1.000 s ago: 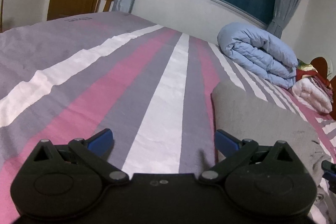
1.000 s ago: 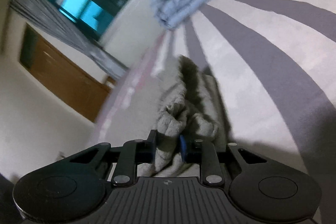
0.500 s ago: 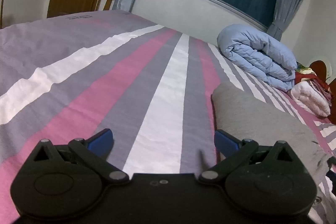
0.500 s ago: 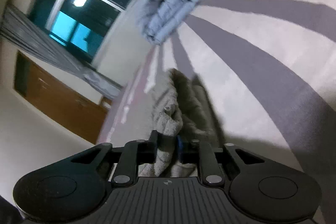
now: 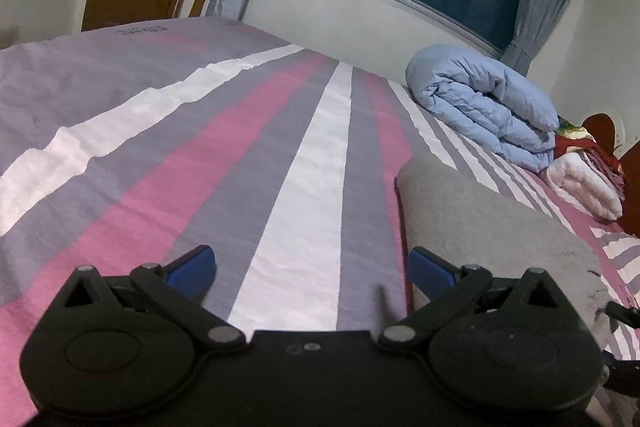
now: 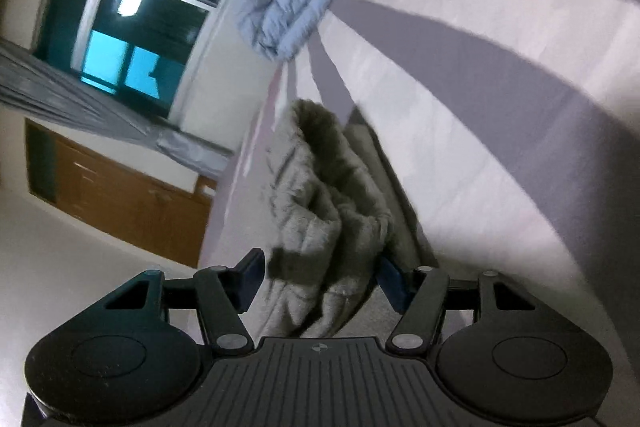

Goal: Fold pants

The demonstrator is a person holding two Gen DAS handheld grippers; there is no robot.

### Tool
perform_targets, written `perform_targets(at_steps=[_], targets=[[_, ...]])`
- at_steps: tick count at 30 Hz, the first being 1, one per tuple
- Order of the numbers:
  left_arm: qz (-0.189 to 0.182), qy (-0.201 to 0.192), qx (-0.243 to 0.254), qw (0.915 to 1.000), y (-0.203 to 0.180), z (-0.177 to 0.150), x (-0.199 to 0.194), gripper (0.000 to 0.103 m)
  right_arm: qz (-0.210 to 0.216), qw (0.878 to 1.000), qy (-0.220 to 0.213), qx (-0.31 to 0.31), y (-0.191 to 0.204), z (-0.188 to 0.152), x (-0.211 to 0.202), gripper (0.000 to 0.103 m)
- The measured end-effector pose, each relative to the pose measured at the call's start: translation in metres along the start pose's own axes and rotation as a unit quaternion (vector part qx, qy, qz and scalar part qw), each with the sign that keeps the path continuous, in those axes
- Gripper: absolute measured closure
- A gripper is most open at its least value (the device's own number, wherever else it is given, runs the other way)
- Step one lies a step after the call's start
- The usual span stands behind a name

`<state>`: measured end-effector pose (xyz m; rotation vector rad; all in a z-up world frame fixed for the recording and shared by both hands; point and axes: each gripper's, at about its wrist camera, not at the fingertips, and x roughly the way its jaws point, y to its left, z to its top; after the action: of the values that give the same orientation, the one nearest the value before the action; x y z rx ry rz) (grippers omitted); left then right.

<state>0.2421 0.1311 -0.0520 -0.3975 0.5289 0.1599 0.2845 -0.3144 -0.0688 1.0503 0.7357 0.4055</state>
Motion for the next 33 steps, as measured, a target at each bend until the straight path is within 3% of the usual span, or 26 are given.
perform_targets(at_steps=[4, 6, 9, 13, 16, 17, 19, 20, 22, 25, 27, 29, 33], targets=[[-0.002, 0.003, 0.006, 1.0, 0.0, 0.0, 0.001, 0.006, 0.013, 1.0, 0.012, 0.018, 0.0, -0.002, 0.011, 0.041], [-0.002, 0.005, 0.01, 0.9999, 0.0, -0.001, 0.001, 0.006, 0.004, 1.0, 0.01, 0.023, 0.0, -0.005, 0.013, 0.055], [0.0, 0.008, 0.012, 0.9999, 0.0, -0.002, 0.001, 0.006, -0.01, 0.998, 0.002, 0.067, 0.001, -0.006, 0.009, 0.06], [0.001, 0.01, 0.018, 0.9998, -0.002, -0.002, 0.002, 0.006, 0.042, 0.986, -0.02, 0.161, 0.011, -0.011, -0.016, 0.062], [-0.001, 0.011, 0.018, 0.9998, -0.002, -0.002, 0.002, 0.006, 0.068, 0.978, -0.034, 0.194, 0.011, -0.019, -0.03, 0.062], [-0.002, 0.012, 0.018, 0.9998, -0.001, -0.002, 0.002, 0.006, 0.059, 0.979, -0.038, 0.193, 0.006, -0.022, -0.03, 0.062], [-0.003, 0.014, 0.017, 0.9997, 0.0, -0.002, 0.003, 0.006, -0.016, 0.982, -0.029, 0.186, -0.02, -0.025, -0.019, 0.062], [-0.002, 0.016, 0.016, 0.9997, 0.001, -0.002, 0.004, 0.006, 0.0, 0.98, -0.024, 0.196, -0.033, -0.024, -0.015, 0.064], [-0.001, 0.017, 0.019, 0.9997, 0.0, -0.002, 0.005, 0.006, 0.012, 0.984, -0.004, 0.179, -0.032, -0.014, -0.019, 0.062], [-0.002, 0.018, 0.02, 0.9996, 0.0, -0.001, 0.006, 0.006, -0.02, 0.993, -0.016, 0.112, -0.009, -0.002, -0.035, 0.044], [-0.007, 0.014, 0.018, 0.9997, 0.001, -0.001, 0.004, 0.006, -0.06, 0.996, -0.048, 0.042, 0.007, 0.003, -0.055, 0.021], [-0.028, 0.014, 0.016, 0.9994, 0.002, 0.0, 0.001, 0.006, -0.067, 0.996, -0.063, -0.017, 0.017, 0.008, -0.065, 0.021], [-0.089, 0.032, 0.016, 0.9954, -0.002, 0.001, 0.005, 0.006, -0.037, 0.996, -0.022, -0.074, 0.021, 0.017, -0.06, 0.021]])
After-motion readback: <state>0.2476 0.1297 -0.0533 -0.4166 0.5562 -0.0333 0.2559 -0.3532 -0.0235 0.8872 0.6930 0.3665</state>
